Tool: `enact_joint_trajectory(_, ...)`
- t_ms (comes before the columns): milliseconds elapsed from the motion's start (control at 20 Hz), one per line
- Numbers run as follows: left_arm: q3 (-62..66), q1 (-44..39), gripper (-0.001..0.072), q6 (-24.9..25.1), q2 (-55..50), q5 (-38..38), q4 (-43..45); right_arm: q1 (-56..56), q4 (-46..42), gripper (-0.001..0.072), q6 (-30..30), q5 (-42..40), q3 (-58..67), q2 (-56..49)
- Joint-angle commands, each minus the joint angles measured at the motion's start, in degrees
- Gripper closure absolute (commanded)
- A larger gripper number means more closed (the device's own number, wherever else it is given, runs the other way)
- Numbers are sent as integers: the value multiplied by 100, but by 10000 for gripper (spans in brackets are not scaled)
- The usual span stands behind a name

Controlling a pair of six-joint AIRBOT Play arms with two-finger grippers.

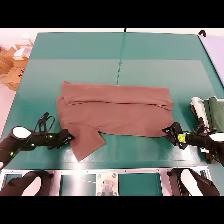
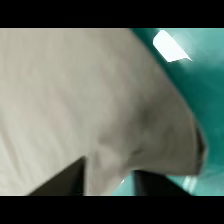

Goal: Fold the shirts.

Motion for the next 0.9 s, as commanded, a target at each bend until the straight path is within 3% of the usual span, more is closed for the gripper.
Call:
enact_joint_trajectory(0,-92,9,606,542,24,809,-592,4,643,466,-286,-485,-46,-326)
enact_joint_trajectory(50,-26,9,686,577,24,824,-592,2,710,587,-420,-509,-44,-339)
enact_joint_trajectory(100,98,9,685,640,24,708,-588,2,706,696,-588,-498,-24,-334)
enact_joint_trajectory(250,726,9,686,686,48,-256,-92,-22,140,698,-675,50,170,-323)
enact_joint_trajectory(500,1746,7,686,177,55,-2487,935,-22,-1563,699,90,1318,1025,-251)
enact_joint_trajectory(650,2291,7,686,96,52,-2771,940,-15,-1652,698,116,1823,1628,-229)
enact_joint_trajectory(850,3351,7,687,61,-63,-1985,450,4,-1043,698,105,1679,2393,-350)
